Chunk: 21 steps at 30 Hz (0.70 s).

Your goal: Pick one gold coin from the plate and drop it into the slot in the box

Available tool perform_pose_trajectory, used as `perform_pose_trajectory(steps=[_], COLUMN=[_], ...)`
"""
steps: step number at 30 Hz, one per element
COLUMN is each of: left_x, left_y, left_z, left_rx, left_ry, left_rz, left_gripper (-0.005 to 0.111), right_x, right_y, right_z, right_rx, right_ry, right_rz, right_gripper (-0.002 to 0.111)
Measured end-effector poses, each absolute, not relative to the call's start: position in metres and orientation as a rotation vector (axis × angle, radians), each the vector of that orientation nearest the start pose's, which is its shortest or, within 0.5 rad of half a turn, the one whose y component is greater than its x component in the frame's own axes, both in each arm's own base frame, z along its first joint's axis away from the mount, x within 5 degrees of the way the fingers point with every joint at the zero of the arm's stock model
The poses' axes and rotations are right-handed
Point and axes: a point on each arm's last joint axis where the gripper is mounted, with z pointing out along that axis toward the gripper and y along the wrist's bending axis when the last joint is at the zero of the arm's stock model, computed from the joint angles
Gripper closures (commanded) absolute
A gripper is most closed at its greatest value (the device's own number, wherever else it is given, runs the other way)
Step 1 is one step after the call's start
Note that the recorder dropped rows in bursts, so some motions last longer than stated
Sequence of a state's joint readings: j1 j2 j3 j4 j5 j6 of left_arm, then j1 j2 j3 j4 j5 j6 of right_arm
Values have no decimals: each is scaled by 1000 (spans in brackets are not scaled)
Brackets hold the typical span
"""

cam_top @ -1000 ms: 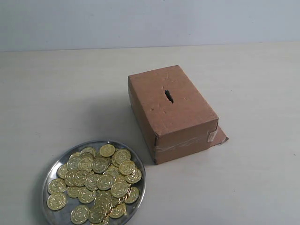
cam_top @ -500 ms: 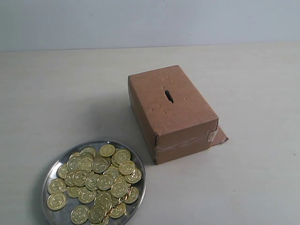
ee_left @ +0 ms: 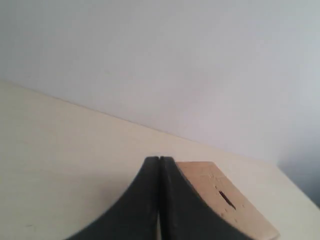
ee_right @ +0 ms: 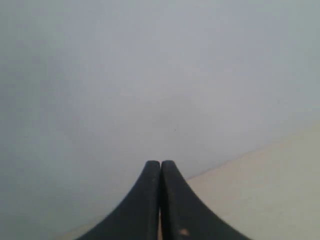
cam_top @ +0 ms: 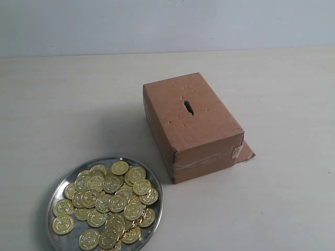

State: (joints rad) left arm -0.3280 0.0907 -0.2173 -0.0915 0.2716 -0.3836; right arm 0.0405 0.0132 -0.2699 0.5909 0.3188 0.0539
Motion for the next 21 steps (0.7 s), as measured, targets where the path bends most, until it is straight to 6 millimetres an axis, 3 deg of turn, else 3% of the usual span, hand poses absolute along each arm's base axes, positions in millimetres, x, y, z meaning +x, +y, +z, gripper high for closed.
perform_pose_trajectory(steps=[4,8,11,15,21], left_x=[55,73,92,119,141], left_y=[-29,-45,-58,-74,-102], left_z=[290,308,313,303,274], left_rx=[177,489,694,936,1283], left_ry=[1737,1876,1947,2004,2008], left_rz=[-549,-402,-288,-168,-102], left_gripper=[107,107,107,107,107], right_x=[28,47,72,113,165], right_y=[23,32,38,44,66], right_z=[325,352,358,354,322], right_rx=[115,-64,-167,-247,-438], right_ry=[1537,1729,1896,2107,2329], right_rz=[576,510,495,535,639], right_gripper=[108,108,108,108,108])
